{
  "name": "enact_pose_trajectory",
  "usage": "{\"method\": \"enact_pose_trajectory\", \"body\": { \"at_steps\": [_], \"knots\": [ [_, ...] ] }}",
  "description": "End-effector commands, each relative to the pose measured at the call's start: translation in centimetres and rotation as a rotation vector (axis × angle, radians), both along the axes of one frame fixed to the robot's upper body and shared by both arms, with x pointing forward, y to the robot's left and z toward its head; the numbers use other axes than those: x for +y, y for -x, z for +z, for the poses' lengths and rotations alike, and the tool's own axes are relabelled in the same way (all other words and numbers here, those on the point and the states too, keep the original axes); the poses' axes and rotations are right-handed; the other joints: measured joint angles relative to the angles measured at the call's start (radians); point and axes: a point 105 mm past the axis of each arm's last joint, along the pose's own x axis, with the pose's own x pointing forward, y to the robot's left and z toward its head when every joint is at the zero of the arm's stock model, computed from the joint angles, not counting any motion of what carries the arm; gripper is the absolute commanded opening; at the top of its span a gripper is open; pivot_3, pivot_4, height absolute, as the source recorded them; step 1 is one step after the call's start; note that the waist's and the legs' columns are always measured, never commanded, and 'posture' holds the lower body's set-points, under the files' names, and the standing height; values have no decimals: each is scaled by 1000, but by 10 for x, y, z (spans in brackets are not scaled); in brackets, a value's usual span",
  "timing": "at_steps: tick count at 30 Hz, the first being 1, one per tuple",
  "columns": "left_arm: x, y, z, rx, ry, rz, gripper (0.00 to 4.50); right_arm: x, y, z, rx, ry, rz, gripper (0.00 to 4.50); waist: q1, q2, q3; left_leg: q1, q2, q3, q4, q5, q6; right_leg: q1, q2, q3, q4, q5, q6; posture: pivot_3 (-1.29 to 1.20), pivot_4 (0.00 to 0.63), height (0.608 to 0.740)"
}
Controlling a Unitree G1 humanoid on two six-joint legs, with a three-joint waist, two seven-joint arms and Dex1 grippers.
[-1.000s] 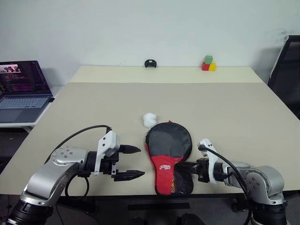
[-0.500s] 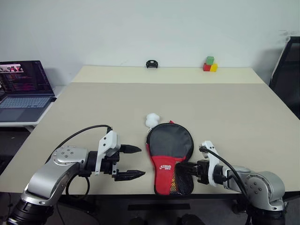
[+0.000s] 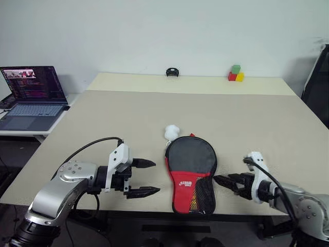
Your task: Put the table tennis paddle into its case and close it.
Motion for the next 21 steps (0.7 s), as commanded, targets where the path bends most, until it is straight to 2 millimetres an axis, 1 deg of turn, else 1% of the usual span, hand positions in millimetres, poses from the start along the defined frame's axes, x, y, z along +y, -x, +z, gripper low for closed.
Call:
{"method": "enact_pose_trajectory", "body": {
  "at_steps": [1, 5, 7, 9, 11, 13, 17, 19, 21],
  "knots": [
    [0, -11, 11, -70, 20, 29, 4500, 22, -8, 46, -244, -22, 144, 4485, -9, 2, 2, 0, 0, 0, 0, 0, 0, 0, 0, 0, 0, 0, 0, 0, 150, 740],
    [0, -21, 15, -98, 36, 77, 4500, 36, -17, 64, -375, 16, 218, 4485, -17, 1, 2, 0, 0, 0, 0, 0, 0, 0, 0, 0, 0, 0, 0, 0, 150, 740],
    [2, -30, 17, -130, 43, 125, 4500, 48, -27, 73, -439, 36, 252, 4485, -18, 1, 3, 0, 0, 0, 0, 0, 0, 0, 0, 0, -1, 0, 0, 0, 150, 740],
    [3, -39, 19, -160, 50, 171, 4500, 58, -34, 75, -469, 58, 282, 4485, -20, 1, 3, 0, 0, 0, 0, 0, 0, 0, 0, 0, 0, 0, 0, 0, 150, 740],
    [7, -50, 22, -188, 57, 241, 4500, 70, -38, 71, -476, 72, 337, 4485, -19, 0, 3, 0, 0, 0, 0, 0, 0, 0, 0, 0, 0, 0, 0, 0, 150, 740],
    [12, -57, 23, -201, 59, 288, 4500, 78, -44, 65, -472, 92, 365, 4485, -19, 0, 3, 0, 0, 0, 0, 0, 0, 0, 0, 0, -1, 0, 0, 0, 150, 740],
    [16, -60, 23, -211, 54, 321, 4500, 91, -52, 54, -469, 118, 404, 4485, -19, 0, 4, -1, 0, 0, 0, 0, 0, -1, 0, 0, -1, 0, 0, 0, 150, 740],
    [20, -63, 23, -216, 48, 347, 4500, 101, -53, 46, -457, 120, 437, 4485, -19, 0, 4, -1, 0, 0, 0, 0, 0, -1, 0, 0, -1, 0, 0, 0, 150, 740],
    [24, -67, 23, -222, 35, 375, 4500, 106, -54, 37, -443, 132, 455, 4485, -19, 0, 4, -1, 0, 0, 0, 0, 0, -1, 0, 0, -1, 0, 0, 0, 150, 740]
  ]
}}
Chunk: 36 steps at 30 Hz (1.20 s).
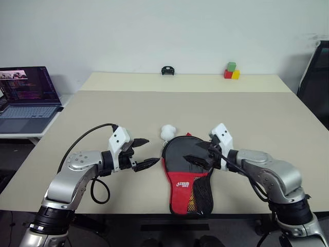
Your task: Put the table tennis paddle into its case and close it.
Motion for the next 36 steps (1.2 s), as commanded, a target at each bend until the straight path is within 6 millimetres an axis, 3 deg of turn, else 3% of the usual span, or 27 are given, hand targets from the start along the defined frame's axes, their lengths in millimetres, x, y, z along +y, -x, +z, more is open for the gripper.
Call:
{"method": "enact_pose_trajectory", "body": {
  "at_steps": [1, 5, 9, 13, 25, 36],
  "knots": [
    [9, -9, 13, -68, -15, 61, 4500, 10, -2, -4, -34, 13, 39, 4485, 0, 0, 0, 0, 0, 0, 0, 0, 0, 0, 0, 0, 0, 0, 0, 0, 150, 740],
    [15, -19, 12, -65, -27, 120, 4500, 6, -8, -26, -15, 67, 8, 4485, 1, -1, 0, 0, 0, 0, 0, 0, 0, 0, 0, 0, 0, 0, 0, 0, 150, 740],
    [18, -32, 13, -46, -27, 176, 4500, 4, -12, -33, -10, 72, -23, 4485, 2, -1, 1, 0, 0, 0, 0, 0, 0, 0, 0, 0, 0, 0, 0, 0, 150, 740],
    [15, -62, 21, -63, -9, 245, 4500, 5, -11, -39, -2, 73, -35, 4485, 5, -1, 1, 0, 0, -1, 0, 0, 0, 0, 0, -1, 0, 0, 0, 0, 150, 740],
    [-26, -125, 17, 35, -30, 233, 4500, 15, -6, -43, 8, 54, -38, 4485, 0, -2, 1, 0, -1, -1, 1, 0, 0, 0, 0, -2, 1, 0, 0, 0, 150, 740],
    [-46, -131, -19, 208, -90, 187, 4500, 21, -4, -43, 7, 40, -45, 4485, -2, -3, 1, -1, -1, 0, 1, 0, 0, -1, 1, -4, 1, 0, 0, 0, 150, 740]
  ]
}}
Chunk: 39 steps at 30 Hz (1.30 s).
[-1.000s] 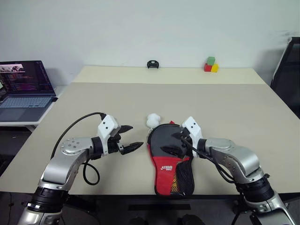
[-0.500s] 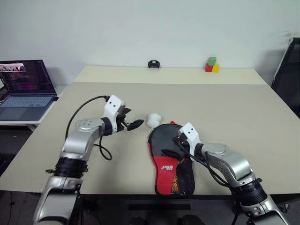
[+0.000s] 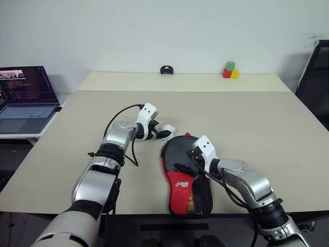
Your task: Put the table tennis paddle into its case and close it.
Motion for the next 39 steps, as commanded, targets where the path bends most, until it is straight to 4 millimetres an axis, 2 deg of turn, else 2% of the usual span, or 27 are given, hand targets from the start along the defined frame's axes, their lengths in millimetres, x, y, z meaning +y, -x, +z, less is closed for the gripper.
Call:
{"method": "enact_pose_trajectory", "body": {
  "at_steps": [1, 9, 11, 13, 21, 23, 28, 34, 39],
  "knots": [
    [-5, -1, 1, 7, -12, -27, 4500, 3, 3, 0, -1, -1, 5, 4485, 0, 0, 0, 0, 0, 0, 0, 0, 0, 0, 0, 0, 0, 0, 0, 0, 150, 740],
    [-8, 3, -14, 34, -33, -38, 4500, 5, 3, 0, -7, -5, -3, 4485, 2, 0, 0, 0, 0, 0, 0, 0, 0, 0, 0, -1, 0, 0, 0, 0, 150, 740],
    [-11, 3, -13, 29, -18, -48, 4127, 5, 3, 0, -11, -4, -6, 4500, 2, 0, 0, 0, 0, 0, 0, 0, 0, 0, 0, -1, 0, 0, 0, 0, 150, 740],
    [-12, 4, -12, 22, -4, -63, 3587, 4, 3, -1, -17, 2, -11, 4500, 2, 0, 0, 0, 0, 0, 0, 0, 0, 0, 0, -1, 0, 0, 0, 0, 150, 740],
    [-12, 7, -10, 16, 9, -98, 672, -3, 2, -12, -3, 55, -31, 4500, 2, 0, 0, 0, 0, 0, 0, 0, 0, 0, 0, -1, 1, 0, 0, 0, 150, 740],
    [-11, 7, -9, 9, 5, -102, 155, -10, -1, -18, 23, 74, -59, 4500, 2, 0, 0, 0, 0, 0, 0, 0, 0, 0, 0, -1, 2, 0, 0, 0, 150, 740],
    [-4, 5, -1, -34, -9, -103, 90, -27, -5, -38, 43, 190, -100, 4500, 2, -1, -1, 1, 0, 0, 1, 0, 0, 1, 0, -1, 2, 0, 0, 0, 150, 740],
    [2, -1, 8, -98, -70, -83, 90, -33, 2, -54, 97, 221, -94, 4500, 3, -2, -2, 2, 0, 0, 1, 0, 0, 2, 0, -1, 3, 0, 0, 0, 150, 740],
    [-7, -8, 16, -147, -101, -75, 90, -33, 9, -61, 145, 215, -74, 4500, 4, -5, -3, 2, 0, -1, 1, 0, 0, 2, 0, -1, 3, 0, 0, 0, 150, 740]
  ]
}}
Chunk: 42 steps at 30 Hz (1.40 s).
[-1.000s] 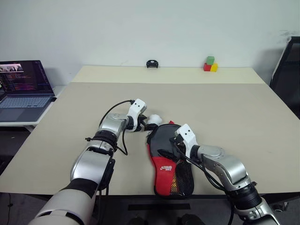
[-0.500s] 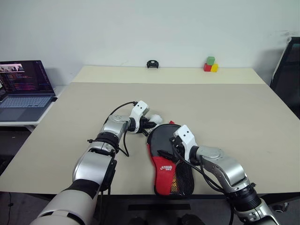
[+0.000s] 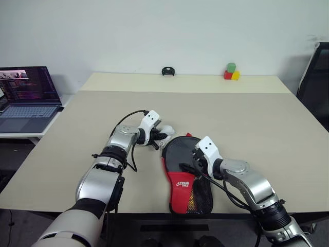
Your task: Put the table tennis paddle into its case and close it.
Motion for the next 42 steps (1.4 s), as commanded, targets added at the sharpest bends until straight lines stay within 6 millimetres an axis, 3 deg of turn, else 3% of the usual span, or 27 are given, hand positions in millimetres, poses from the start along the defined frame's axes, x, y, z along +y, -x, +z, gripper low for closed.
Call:
{"method": "enact_pose_trajectory", "body": {
  "at_steps": [1, 16, 27, 34, 37, 42],
  "knots": [
    [-10, -11, 27, -108, -23, -8, 90, -14, 15, -48, 195, 74, -31, 4500, 2, -1, 0, 0, 0, 0, 0, 0, 0, 0, 0, 0, 0, 0, 0, 0, 150, 740],
    [-45, -26, 45, -275, -107, 48, 90, -14, 31, -68, 274, 91, -37, 4500, 3, -5, -6, 1, 0, -1, 0, 0, 0, 1, 0, -1, 0, 0, 0, 0, 150, 740],
    [-85, -33, 75, -516, -225, 73, 90, -11, 56, -76, 320, 81, -69, 4500, 5, -7, -7, 2, 0, -1, -1, 0, 0, 2, 0, -1, -1, -1, 1, 0, 150, 740],
    [-87, -33, 76, -526, -229, 74, 90, -12, 56, -76, 321, 81, -74, 4500, 3, -7, -7, 2, -1, -2, -1, 0, 0, 3, 0, -2, -1, -1, 1, 0, 150, 740],
    [-105, -30, 83, -573, -243, 41, 90, -10, 61, -76, 330, 70, -91, 4500, 6, -7, -7, 2, -1, -2, -1, 0, 0, 3, 0, -2, -1, -1, 2, 0, 150, 740],
    [-107, -30, 84, -580, -246, 38, 90, -10, 62, -76, 332, 70, -96, 4500, 4, -7, -7, 2, -2, -2, -1, 0, 0, 3, 0, -3, -1, -1, 2, 0, 150, 740]
  ]
}}
